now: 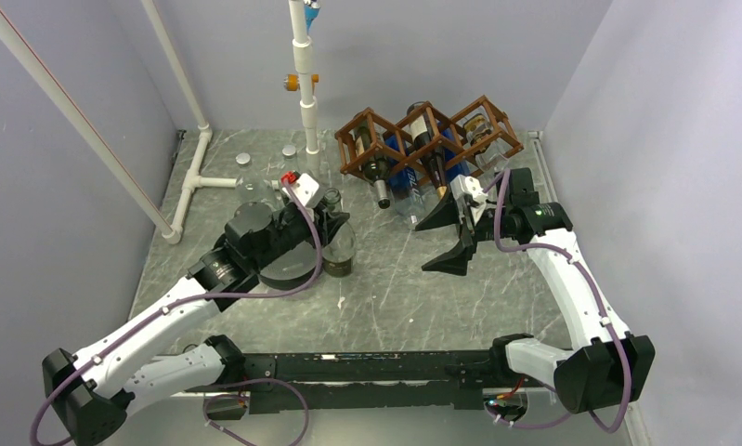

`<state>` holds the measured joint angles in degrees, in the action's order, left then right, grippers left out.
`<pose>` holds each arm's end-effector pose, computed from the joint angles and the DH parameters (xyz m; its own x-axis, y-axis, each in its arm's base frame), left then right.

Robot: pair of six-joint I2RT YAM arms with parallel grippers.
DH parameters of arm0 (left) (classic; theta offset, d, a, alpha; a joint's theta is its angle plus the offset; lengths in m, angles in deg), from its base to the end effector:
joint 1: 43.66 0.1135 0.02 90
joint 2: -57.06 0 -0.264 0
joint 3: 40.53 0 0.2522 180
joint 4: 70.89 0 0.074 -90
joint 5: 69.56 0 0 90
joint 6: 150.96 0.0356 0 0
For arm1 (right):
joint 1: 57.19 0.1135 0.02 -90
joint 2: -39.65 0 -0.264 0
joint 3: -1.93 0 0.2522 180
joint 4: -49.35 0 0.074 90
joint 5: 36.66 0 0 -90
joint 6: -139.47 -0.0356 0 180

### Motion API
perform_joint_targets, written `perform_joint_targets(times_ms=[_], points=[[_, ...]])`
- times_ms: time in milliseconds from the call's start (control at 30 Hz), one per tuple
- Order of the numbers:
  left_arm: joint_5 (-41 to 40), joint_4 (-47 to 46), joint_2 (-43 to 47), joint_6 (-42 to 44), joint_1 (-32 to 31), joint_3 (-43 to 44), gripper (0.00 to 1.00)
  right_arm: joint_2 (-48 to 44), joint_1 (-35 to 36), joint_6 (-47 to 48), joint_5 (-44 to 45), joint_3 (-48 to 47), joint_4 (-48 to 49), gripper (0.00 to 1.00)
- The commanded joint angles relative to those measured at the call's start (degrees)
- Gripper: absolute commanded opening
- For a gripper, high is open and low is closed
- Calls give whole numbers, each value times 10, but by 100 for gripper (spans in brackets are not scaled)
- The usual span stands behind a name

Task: Take the wine bottle off the wine rack
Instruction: Place the wine bottle at the center of the board.

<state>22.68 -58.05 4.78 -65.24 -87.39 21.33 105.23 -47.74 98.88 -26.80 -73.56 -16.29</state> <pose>0.1555 -0.1507 0.3581 -0.0946 -0.0127 -0.9954 0.7139 0.6961 -0.0767 0.1959 0.0682 0.3311 -0.0935 -0.1474 -0.9847 -0.9934 -0.0524 0.1021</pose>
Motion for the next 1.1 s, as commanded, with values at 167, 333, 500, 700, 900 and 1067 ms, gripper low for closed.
perform_joint_targets(times_ms=[167, 333, 500, 700, 900, 1067], points=[[39, -100, 23, -23, 24, 87, 0, -2, 2, -5, -2, 3, 22, 100], [41, -98, 22, -26, 35, 96, 0, -2, 2, -5, 1, 3, 23, 100], [43, -96, 14, -26, 52, 110, 0, -2, 2, -6, 2, 4, 23, 100], [39, -94, 4, -18, 76, 125, 0, -3, 3, -6, 4, 3, 23, 100], [15, -80, 4, 5, 108, 133, 0, -3, 3, -1, 6, 2, 18, 100], [-7, -86, 23, 13, 150, 113, 0, -4, 4, 2, 8, 1, 15, 100]])
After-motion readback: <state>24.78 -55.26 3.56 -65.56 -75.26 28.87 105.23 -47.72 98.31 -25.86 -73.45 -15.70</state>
